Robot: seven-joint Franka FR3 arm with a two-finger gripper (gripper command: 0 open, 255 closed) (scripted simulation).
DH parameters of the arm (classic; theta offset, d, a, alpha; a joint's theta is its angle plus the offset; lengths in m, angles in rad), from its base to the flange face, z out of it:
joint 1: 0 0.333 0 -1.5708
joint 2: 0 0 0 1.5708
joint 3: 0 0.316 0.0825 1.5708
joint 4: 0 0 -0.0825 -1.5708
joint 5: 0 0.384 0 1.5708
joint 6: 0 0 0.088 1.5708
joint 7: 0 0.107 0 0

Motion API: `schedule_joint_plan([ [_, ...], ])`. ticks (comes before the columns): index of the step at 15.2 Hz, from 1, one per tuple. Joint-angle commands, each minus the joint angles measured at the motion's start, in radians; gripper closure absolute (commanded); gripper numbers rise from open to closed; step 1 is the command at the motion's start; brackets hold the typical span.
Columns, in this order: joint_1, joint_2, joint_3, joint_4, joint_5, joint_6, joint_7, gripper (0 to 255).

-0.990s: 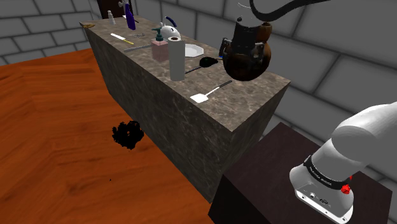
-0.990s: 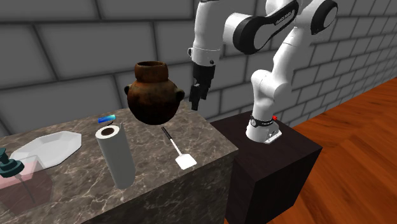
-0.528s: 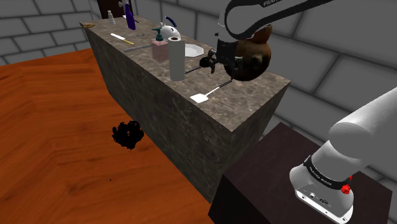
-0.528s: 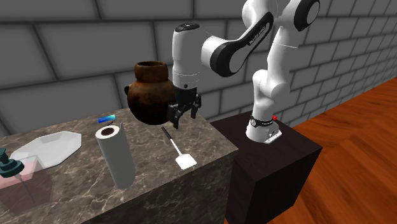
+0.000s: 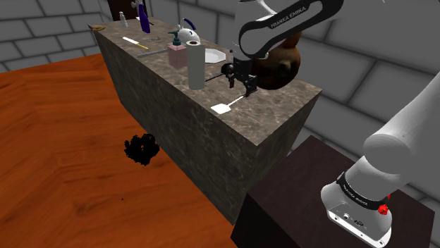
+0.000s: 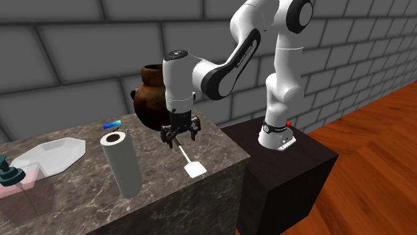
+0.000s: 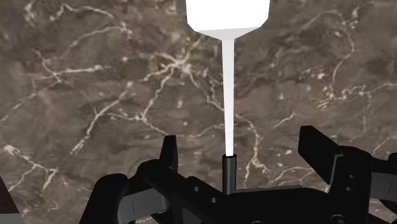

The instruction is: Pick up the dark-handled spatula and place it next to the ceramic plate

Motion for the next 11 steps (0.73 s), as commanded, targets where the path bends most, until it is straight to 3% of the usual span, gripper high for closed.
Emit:
schedule_joint_plan([
  [1, 0.001, 0.02, -0.002, -0.011, -0.014, 0.029, 0.016, 0],
  [11, 0.003, 0.051, -0.007, -0.029, -0.036, 0.072, 0.032, 0],
])
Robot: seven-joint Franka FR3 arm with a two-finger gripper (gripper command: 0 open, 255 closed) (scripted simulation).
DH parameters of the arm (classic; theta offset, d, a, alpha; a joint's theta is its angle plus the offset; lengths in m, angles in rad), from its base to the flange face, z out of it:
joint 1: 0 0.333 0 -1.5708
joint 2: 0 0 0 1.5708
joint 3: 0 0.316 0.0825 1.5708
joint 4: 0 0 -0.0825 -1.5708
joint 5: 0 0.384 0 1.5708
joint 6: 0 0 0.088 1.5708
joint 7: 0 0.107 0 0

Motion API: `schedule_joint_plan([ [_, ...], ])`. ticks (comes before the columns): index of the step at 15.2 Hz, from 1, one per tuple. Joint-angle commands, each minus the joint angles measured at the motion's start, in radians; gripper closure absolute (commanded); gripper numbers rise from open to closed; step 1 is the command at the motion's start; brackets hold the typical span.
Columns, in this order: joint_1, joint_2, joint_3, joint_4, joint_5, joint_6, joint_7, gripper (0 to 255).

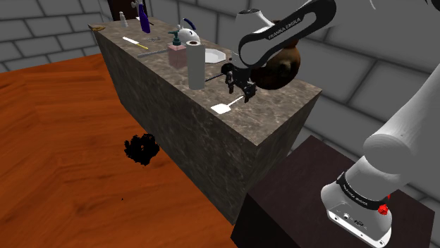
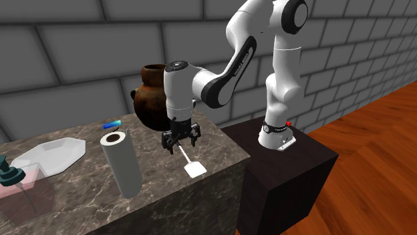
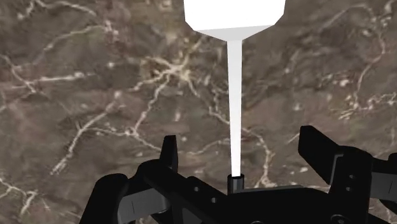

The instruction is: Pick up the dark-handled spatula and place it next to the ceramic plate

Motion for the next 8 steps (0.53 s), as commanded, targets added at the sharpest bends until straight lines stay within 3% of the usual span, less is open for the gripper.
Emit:
schedule_joint_plan([
  [1, 0.0, 0.0, 0.0, 0.0, 0.0, 0.0, 0.0, 0],
  [2, 0.0, 0.0, 0.0, 0.0, 0.0, 0.0, 0.0, 255],
  [8, 0.0, 0.0, 0.0, 0.0, 0.0, 0.0, 0.0, 255],
])
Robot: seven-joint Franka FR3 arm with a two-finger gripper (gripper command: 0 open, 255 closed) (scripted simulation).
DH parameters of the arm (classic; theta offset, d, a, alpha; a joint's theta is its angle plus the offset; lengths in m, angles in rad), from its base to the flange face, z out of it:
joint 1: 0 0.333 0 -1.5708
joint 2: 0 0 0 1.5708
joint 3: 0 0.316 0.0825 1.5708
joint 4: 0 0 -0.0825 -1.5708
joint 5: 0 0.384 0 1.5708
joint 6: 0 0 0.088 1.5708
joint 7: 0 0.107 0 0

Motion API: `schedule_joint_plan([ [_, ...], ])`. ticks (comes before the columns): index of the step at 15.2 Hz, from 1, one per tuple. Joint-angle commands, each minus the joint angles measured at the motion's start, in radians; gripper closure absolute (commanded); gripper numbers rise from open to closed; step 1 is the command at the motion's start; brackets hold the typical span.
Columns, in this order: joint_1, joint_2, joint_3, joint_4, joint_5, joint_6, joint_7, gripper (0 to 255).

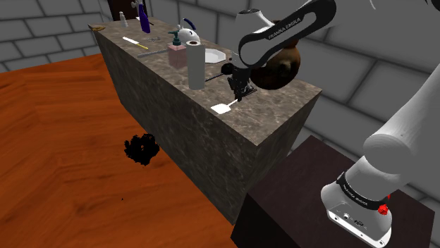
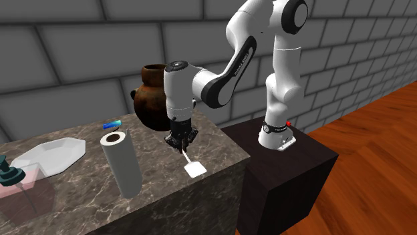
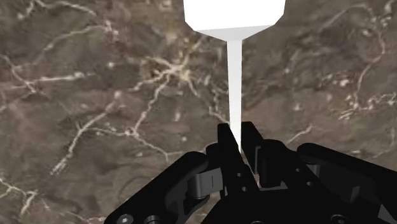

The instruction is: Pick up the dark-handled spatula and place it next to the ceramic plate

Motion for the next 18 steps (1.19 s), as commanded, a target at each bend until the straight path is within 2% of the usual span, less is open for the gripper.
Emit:
schedule_joint_plan([
  [1, 0.0, 0.0, 0.0, 0.0, 0.0, 0.0, 0.0, 255],
  [3, 0.0, 0.0, 0.0, 0.0, 0.0, 0.0, 0.0, 255],
  [18, -0.009, -0.11, 0.006, 0.092, 0.078, -0.186, -0.063, 255],
])
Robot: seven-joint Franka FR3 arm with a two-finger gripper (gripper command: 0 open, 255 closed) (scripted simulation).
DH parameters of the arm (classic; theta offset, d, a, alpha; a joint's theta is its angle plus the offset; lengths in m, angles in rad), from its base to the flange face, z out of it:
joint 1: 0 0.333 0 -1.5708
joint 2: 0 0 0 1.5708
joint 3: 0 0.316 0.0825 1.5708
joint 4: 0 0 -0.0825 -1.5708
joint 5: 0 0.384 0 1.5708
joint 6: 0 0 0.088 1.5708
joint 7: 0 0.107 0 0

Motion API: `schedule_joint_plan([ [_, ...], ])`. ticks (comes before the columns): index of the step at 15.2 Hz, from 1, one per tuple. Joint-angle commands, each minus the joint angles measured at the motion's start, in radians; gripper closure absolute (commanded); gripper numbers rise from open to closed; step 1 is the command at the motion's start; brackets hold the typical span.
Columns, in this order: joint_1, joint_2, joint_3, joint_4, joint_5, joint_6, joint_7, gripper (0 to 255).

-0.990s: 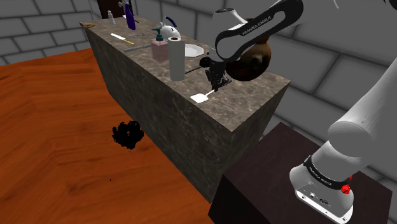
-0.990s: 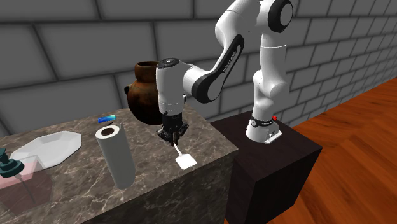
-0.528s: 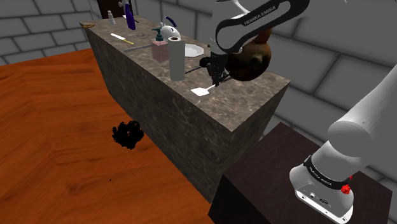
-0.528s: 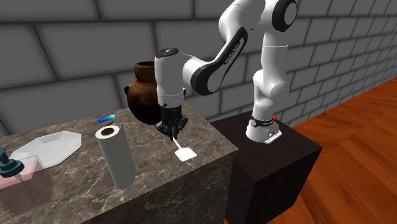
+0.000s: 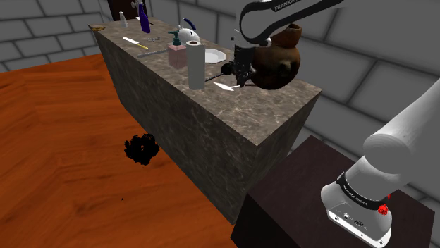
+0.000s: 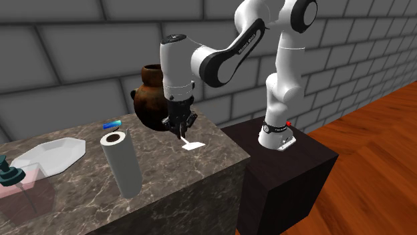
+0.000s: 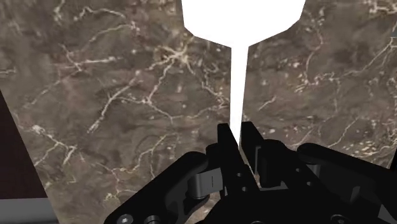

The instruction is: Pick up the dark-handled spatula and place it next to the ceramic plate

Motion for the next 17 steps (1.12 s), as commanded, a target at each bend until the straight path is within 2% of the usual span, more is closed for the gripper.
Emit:
schedule_joint_plan([
  [1, -0.002, -0.014, -0.001, 0.011, 0.009, -0.023, -0.009, 255],
  [10, -0.017, 0.293, -0.056, 0.394, -0.121, -0.125, -0.053, 255],
  [17, 0.019, 0.564, -0.103, 0.806, -0.19, -0.27, -0.113, 255],
])
